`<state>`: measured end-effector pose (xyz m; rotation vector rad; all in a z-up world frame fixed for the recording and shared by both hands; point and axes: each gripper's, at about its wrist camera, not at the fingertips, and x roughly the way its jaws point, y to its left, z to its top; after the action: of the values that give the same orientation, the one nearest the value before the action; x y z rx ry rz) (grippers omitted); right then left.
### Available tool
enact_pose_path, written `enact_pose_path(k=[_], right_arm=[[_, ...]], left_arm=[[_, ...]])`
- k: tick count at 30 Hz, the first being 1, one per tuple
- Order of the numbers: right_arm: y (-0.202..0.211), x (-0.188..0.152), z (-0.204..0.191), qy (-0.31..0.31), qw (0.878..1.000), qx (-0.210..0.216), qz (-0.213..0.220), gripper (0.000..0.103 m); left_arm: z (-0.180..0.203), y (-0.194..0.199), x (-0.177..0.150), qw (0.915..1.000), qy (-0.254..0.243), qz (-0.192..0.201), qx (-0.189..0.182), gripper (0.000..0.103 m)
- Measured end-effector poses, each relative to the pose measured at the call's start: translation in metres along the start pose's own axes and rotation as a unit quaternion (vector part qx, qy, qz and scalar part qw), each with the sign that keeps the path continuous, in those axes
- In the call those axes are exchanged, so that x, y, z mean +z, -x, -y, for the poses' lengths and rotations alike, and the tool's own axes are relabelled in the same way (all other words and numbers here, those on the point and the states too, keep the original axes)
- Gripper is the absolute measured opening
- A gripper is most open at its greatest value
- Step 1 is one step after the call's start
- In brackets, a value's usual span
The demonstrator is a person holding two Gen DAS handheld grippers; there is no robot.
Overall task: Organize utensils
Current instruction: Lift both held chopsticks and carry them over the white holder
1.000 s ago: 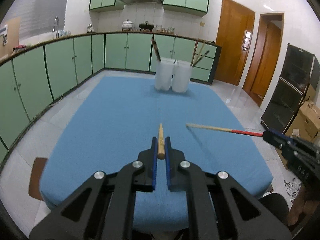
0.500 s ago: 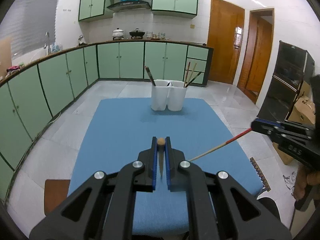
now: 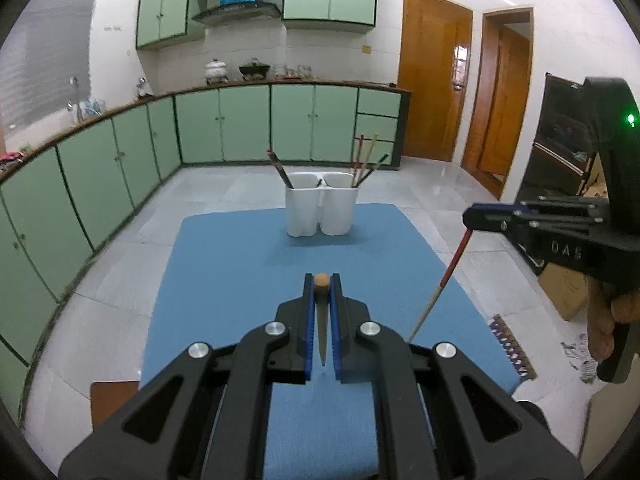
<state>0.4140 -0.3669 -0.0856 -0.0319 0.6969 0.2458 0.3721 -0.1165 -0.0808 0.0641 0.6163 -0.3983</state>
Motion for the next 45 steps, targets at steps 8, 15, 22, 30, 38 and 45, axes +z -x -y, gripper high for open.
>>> enact_pose_path(k=[8,15,22,30,38,45], right_arm=[[0.012,0.037,0.009,-0.001,1.000,-0.006,-0.002,0.006],[0.016,0.083,0.022,-0.014,1.000,-0.012,0.004,0.006],[0.010,0.139,0.037,-0.028,0.999,-0.021,0.011,0.006],[-0.013,0.199,0.047,-0.034,0.998,-0.035,0.031,0.006],[-0.063,0.253,0.055,-0.038,0.996,-0.067,0.053,0.006],[-0.129,0.260,0.089,-0.062,0.993,-0.086,0.043,0.006]], left_arm=[[-0.015,-0.010,0.046,0.9994,0.005,-0.022,-0.025,0.006],[-0.022,-0.019,0.103,0.9997,-0.002,-0.015,-0.020,0.006],[-0.031,-0.039,0.169,0.9999,0.004,-0.007,-0.013,0.006],[-0.038,-0.080,0.234,0.9994,0.030,0.009,-0.017,0.006],[-0.038,-0.132,0.275,0.9994,0.028,0.020,-0.001,0.006],[-0.049,-0.206,0.278,0.9995,0.029,-0.006,0.012,0.006]])
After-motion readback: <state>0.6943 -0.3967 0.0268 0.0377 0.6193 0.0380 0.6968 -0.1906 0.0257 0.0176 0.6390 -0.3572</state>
